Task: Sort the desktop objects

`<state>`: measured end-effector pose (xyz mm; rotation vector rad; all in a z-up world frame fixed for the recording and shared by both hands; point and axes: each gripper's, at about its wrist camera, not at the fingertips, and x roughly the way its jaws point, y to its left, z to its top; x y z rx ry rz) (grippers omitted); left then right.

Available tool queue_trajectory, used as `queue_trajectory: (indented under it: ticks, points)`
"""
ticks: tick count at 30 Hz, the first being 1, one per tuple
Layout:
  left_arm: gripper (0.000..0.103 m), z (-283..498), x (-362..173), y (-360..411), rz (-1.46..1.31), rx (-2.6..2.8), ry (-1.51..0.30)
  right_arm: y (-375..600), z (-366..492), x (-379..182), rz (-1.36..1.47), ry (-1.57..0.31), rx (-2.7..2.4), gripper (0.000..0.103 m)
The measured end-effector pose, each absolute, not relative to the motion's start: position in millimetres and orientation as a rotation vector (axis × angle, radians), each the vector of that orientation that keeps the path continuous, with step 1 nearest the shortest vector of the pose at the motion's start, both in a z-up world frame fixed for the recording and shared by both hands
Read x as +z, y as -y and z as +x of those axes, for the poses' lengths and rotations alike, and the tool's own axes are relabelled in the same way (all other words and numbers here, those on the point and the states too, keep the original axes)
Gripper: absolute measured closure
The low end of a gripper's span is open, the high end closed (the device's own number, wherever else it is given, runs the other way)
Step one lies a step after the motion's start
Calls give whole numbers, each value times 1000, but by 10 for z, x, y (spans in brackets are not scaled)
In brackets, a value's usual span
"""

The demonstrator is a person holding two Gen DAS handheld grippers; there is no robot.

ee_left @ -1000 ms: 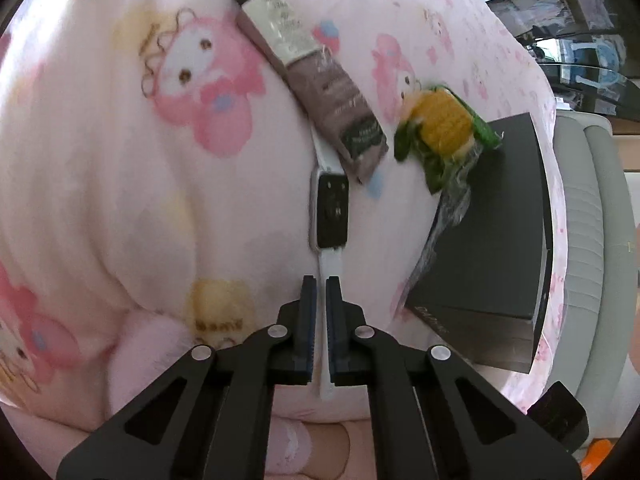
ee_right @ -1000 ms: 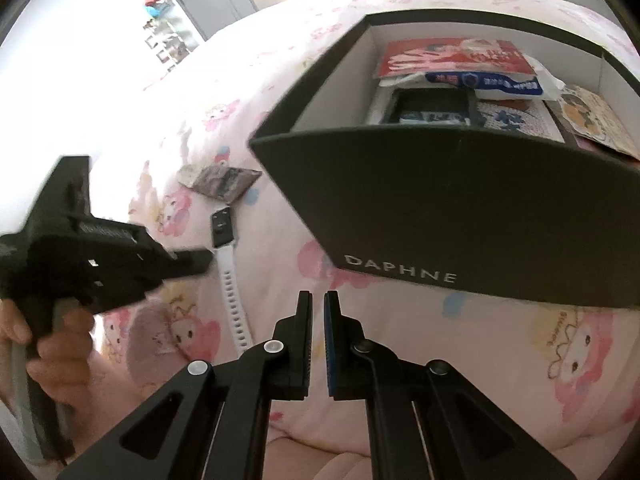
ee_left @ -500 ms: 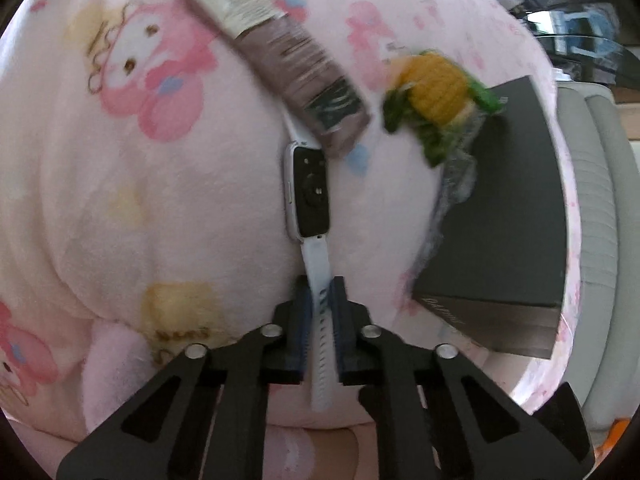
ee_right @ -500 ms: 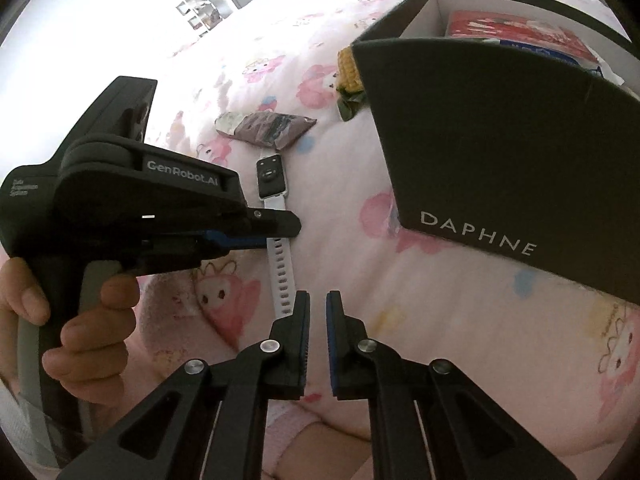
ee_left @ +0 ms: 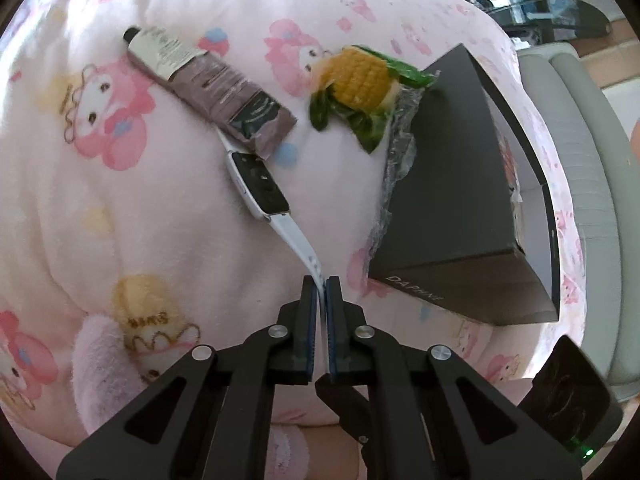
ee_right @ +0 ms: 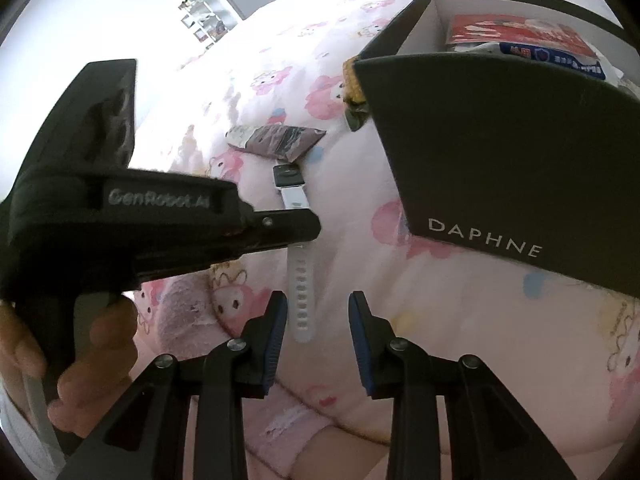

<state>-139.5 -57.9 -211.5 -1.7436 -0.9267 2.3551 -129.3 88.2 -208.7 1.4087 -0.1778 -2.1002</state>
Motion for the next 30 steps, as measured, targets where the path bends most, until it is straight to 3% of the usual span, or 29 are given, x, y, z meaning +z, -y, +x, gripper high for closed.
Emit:
queue_trajectory:
  ticks: [24, 26, 30]
  points:
    - [101, -1487, -2058, 213, -1649, 2260, 755, -879, -1373, -2114, 1376, 248, -2134, 75]
    - [100, -1486, -2033, 207, -1632, 2264, 749, -885, -1365, -2090, 1364, 243, -2143, 89]
    - [99, -1478, -1992, 275, -1589, 2232, 823, -964, -1353, -2016, 1343, 261, -2172, 96]
